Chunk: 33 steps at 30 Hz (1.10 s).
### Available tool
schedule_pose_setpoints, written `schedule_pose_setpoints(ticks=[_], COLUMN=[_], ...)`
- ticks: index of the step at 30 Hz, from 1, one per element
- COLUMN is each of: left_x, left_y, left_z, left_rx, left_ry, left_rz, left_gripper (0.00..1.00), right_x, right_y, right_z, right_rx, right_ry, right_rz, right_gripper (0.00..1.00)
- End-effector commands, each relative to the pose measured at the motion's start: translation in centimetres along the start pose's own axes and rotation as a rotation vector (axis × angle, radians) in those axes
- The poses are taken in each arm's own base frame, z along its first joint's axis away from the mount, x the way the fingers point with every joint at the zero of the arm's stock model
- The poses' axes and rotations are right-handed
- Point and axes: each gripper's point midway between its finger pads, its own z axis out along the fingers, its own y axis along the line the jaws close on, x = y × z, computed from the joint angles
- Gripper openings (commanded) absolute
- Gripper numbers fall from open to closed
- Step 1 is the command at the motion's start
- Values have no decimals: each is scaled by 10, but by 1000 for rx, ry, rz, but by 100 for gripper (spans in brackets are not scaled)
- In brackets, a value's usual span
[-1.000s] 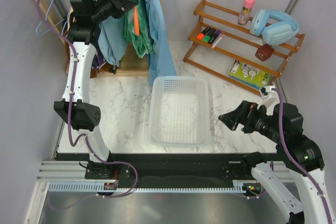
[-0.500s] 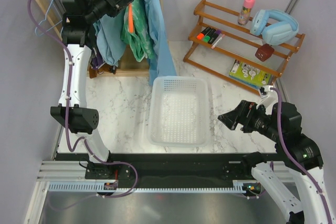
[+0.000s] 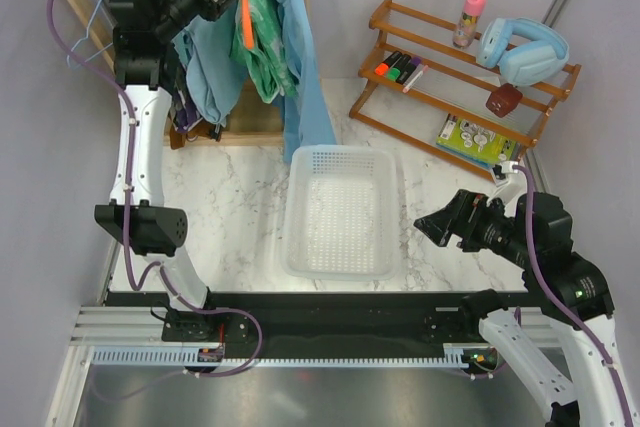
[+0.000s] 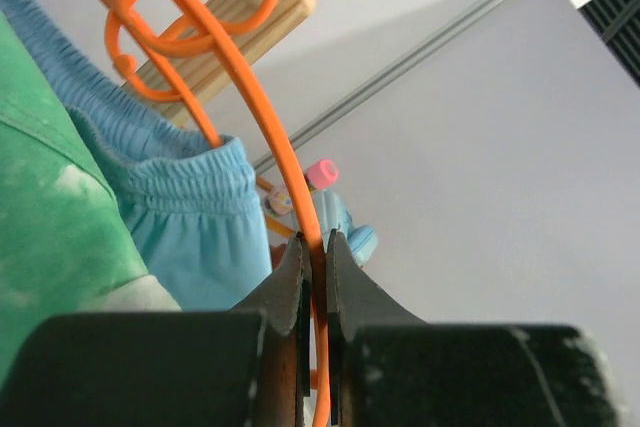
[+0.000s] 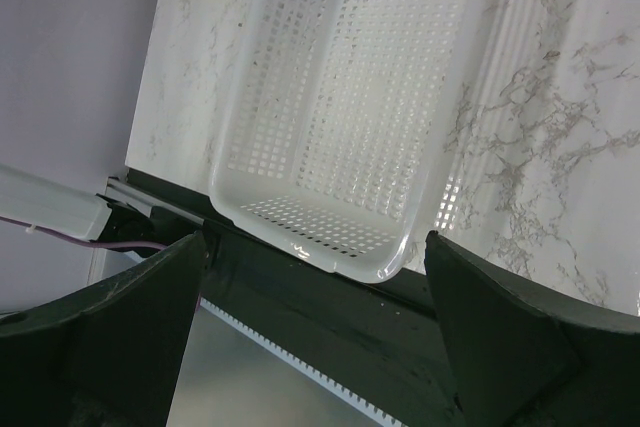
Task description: Remove the trousers from the hanger
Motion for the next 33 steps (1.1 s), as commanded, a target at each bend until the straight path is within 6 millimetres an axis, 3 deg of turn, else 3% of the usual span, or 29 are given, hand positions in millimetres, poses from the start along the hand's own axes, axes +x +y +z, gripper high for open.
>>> schedule_pose_setpoints(ticks=[1, 7, 8, 10, 11, 12, 15, 18, 20, 21, 23, 24, 26, 28, 29, 30, 32, 33], left_x=[-41, -32, -29, -21, -17, -12, 0, 15, 27, 34, 49, 60, 77, 101, 111, 125, 144, 156], left_y=[-139, -146, -156, -155, -172, -164, -178, -170, -180, -172, -182, -168, -178, -168, -179, -170, -182, -174], left_z=[-50, -65, -74, -82, -97, -98, -119, -129, -144, -145, -164, -165, -183, -193, -208, -213, -237, -240], left_rx=[336, 307, 311, 291, 310, 291, 298, 263, 279, 263, 281, 267, 302, 314, 350, 361, 399, 399], left_ry=[-180, -158, -158, -142, -151, -138, -140, -99, -76, -57, -36, 4, 37, 125, 134, 175, 178, 209], left_rz=[263, 284, 295, 299, 322, 314, 355, 322, 322, 307, 319, 298, 314, 267, 282, 264, 293, 274], left_gripper=[2, 2, 2, 2, 2, 2, 2, 2, 2, 2, 2, 2, 2, 2, 2, 2, 2, 2], right_x=[-3, -4, -4, -5, -4, -5, -7, -8, -10, -11, -10, -10, -8, -7, -5, -4, -5, -3], right_y=[5, 5, 5, 4, 4, 4, 3, 4, 4, 5, 5, 6, 9, 13, 17, 21, 31, 36], right_z=[1, 1, 2, 3, 4, 5, 7, 8, 8, 8, 8, 8, 8, 6, 5, 3, -2, -4], right_rx=[-16, -16, -14, -11, -10, -10, -4, -4, -5, -5, -9, -12, -29, -52, -76, -94, -133, -161], right_ry=[2, 3, 2, 5, 10, 11, 14, 20, 19, 18, 22, 28, 38, 47, 65, 71, 74, 88], right_rz=[3, -6, -8, -12, -12, -20, -32, -40, -48, -50, -56, -57, -64, -70, -72, -76, -82, -79], right_gripper=[98, 98, 98, 98, 98, 98, 98, 98, 98, 98, 98, 98, 98, 98, 98, 98, 98, 98])
